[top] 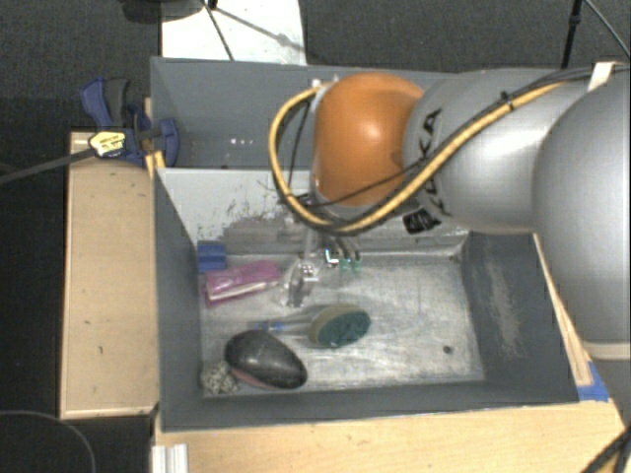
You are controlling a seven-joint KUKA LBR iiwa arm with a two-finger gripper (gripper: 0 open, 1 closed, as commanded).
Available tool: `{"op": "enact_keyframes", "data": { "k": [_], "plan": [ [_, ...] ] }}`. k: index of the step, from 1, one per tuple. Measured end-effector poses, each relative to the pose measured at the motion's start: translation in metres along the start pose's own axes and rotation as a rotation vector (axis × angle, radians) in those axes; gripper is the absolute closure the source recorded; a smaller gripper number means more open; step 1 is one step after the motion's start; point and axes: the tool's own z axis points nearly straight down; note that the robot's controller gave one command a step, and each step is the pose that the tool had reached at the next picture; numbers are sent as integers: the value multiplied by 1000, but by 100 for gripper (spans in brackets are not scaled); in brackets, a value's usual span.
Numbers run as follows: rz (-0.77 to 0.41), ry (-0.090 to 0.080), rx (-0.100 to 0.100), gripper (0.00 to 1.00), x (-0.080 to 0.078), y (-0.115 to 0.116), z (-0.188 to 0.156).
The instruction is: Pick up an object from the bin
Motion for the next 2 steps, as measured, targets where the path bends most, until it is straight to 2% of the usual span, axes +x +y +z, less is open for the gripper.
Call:
{"op": "enact_keyframes", "data": {
  "k": [1,2],
  "plan": [
    [-330,-16,1,0,95,10,92],
    [-460,-19,8,0,89,64,57]
  ]
}}
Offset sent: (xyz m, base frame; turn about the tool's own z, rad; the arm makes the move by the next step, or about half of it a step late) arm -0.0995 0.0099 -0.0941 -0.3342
